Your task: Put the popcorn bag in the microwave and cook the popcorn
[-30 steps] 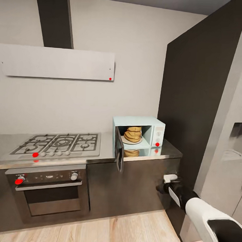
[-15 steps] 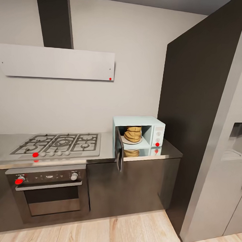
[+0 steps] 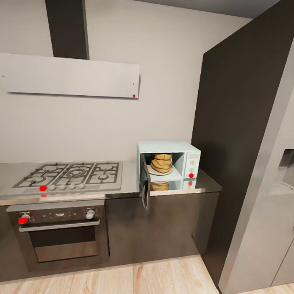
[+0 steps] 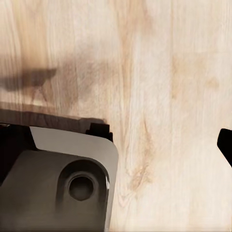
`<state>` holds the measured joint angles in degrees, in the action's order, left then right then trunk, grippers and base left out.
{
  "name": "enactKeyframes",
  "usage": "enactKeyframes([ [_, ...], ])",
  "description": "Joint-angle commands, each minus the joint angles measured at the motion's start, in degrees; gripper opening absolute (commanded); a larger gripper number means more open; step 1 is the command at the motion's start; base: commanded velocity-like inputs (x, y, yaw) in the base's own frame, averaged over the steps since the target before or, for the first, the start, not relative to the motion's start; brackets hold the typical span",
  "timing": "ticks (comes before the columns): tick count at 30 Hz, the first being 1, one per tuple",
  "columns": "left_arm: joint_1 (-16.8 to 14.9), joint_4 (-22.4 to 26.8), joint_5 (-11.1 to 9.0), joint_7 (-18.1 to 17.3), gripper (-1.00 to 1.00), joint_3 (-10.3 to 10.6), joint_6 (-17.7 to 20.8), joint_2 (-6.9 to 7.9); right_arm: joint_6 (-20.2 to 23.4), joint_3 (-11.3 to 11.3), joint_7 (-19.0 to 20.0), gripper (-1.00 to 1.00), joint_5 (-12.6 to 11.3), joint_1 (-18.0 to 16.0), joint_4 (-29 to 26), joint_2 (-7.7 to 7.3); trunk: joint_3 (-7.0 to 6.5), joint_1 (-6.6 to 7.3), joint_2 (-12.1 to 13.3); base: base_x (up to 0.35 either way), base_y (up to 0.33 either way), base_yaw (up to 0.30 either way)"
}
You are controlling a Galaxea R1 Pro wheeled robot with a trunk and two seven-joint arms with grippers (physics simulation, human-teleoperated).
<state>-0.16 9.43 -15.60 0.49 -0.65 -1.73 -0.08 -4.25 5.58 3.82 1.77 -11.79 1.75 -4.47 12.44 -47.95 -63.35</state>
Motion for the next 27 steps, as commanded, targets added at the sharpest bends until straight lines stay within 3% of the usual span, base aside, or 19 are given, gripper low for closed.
enactKeyframes([
  [1,0.0,-0.5,-0.3,0.0,1.00,-0.1,-0.2,-0.04,-0.4,0.3,0.1,1.00,0.2,0.0,0.2,-0.07,0.07,0.00,0.0,0.000,0.000,0.000],
  [7,0.0,0.3,-0.1,0.2,1.00,-0.2,0.5,-0.04,-0.4,0.4,0.4,1.00,0.3,0.2,0.2,-0.12,0.07,0.00,0.0,0.000,0.000,0.000],
  [13,0.0,9.6,0.0,0.2,1.00,-0.2,1.0,-0.10,-0.3,0.3,0.4,1.00,0.2,0.2,0.2,0.01,0.07,0.00,0.0,0.000,0.000,0.000],
  [15,0.0,15.6,0.1,0.2,1.00,-0.2,1.3,-0.10,-0.4,0.3,0.4,1.00,0.2,0.2,0.2,0.01,0.07,0.00,0.0,0.000,0.000,0.000],
  [18,-0.2,26.0,0.1,0.3,1.00,-0.2,7.7,0.16,-0.4,0.3,0.3,1.00,0.2,0.2,0.2,-0.06,0.07,0.00,0.0,0.000,0.000,0.000],
  [21,-1.2,33.0,0.3,0.3,1.00,-0.2,13.8,0.32,-0.6,0.3,0.4,1.00,0.2,0.2,0.2,-0.25,0.07,0.00,0.0,0.000,0.000,0.000],
  [26,-6.8,44.6,2.0,0.2,1.00,-0.2,20.2,0.35,-0.6,0.4,0.4,1.00,0.6,0.2,0.2,-0.10,0.07,0.00,0.0,0.000,0.000,0.000],
  [27,-8.9,48.9,2.2,-0.1,1.00,-0.2,23.0,0.32,-0.7,0.3,0.4,1.00,0.7,0.2,0.2,-0.28,0.07,0.00,0.0,0.000,0.000,0.000],
])
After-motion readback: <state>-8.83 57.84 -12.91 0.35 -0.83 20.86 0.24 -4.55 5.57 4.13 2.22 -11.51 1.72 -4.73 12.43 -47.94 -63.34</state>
